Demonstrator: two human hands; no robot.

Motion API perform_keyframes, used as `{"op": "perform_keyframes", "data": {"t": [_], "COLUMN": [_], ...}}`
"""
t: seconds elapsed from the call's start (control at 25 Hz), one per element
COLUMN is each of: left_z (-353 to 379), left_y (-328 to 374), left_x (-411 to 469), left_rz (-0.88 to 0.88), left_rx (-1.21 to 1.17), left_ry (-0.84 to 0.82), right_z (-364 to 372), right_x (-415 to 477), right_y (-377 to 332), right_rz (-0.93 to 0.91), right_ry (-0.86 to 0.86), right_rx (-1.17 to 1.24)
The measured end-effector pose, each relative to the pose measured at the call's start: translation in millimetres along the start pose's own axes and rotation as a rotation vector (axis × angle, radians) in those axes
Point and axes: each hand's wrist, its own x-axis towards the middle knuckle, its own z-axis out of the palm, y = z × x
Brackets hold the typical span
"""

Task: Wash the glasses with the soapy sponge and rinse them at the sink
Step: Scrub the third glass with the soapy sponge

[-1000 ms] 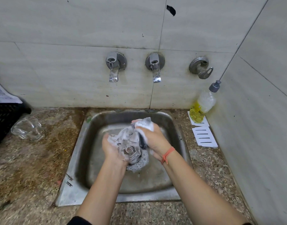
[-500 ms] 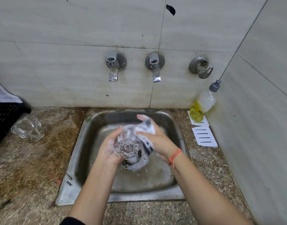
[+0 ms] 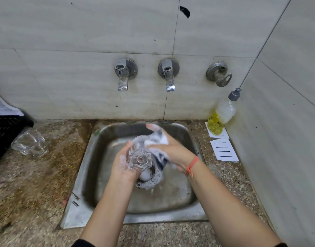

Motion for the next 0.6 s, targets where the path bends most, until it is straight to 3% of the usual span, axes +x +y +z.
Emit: {"op": "perform_keyframes", "data": {"t": [0.08,0.2,0.32,0.44,0.6], "left_z": [1.1,1.5,8.3,19.3,14.3], "left_y": [1.4,-6.3,-6.3,-6.3,-1.0], "left_x": [-0.9,-2.7,-6.3,-15.3,-14.3], "left_rz": [0.009,0.010,0.144,0.318,0.247], "left_rx": [-0.008,0.073,0.436,0.663,0.483], "left_ry": [0.012,-0.029,0.000,0.165,0.273], "right_z": [4.8,5.8,5.1,15.2,18.0], "right_x": [-5.2,0.5,11.7,13.3,-7.7], "right_y": [6.5,1.7,-7.0,-9.5,0.9], "right_rz": [-0.018,-0.086,-0.101,-0.106,-0.037], "right_ry": [-0.065,0.183,0.303,0.247,-0.017], "right_rx": [0.023,0.123,-0.006,-0.099,0.126]}}
